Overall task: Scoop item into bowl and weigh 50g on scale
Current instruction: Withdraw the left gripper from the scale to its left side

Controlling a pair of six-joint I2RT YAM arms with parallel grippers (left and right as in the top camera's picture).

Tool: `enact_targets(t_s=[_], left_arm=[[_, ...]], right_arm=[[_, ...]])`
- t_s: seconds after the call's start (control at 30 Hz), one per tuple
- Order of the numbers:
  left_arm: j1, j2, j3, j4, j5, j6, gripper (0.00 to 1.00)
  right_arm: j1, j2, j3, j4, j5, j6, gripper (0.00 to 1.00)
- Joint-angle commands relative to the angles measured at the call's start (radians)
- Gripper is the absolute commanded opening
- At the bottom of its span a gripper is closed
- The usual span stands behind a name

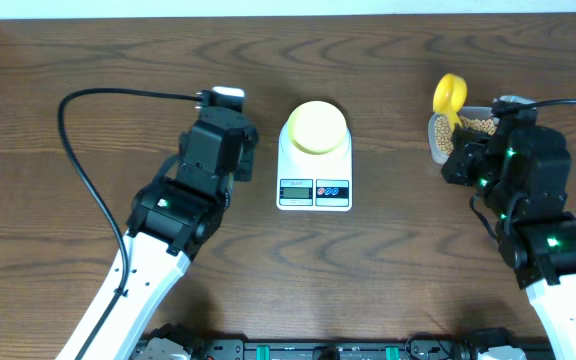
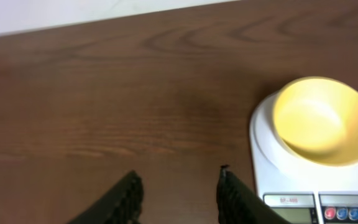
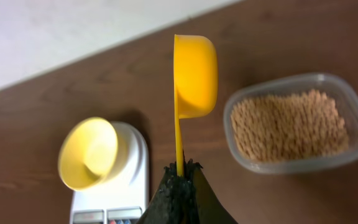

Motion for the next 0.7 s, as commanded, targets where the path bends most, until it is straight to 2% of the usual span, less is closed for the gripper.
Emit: enact_targets(t_s=[0.0,0.03,0.07,0.67], left_arm=[[0.011,-0.002,0.01,-0.002,-0.044,-0.085,0.57],[0.011,-0.002,0.01,-0.002,-0.044,-0.105,0.87],[0.011,-0.002,0.01,-0.004,-0.043,-0.114,0.98],[0.011,0.0,0.01,-0.049,-0.027,-0.116,0.98]], right_arm=[[-0.002,0.024,0.018,-0.016,0.012,0.009,0.01],[-0.002,0.031,0.018,-0.018,0.008,0.01,0.01],[-0.002,0.035,0.018,-0.018,0.001,0.009,0.01],[-0.003,0.078,0.018,0.018,0.053,0.01,0.01]])
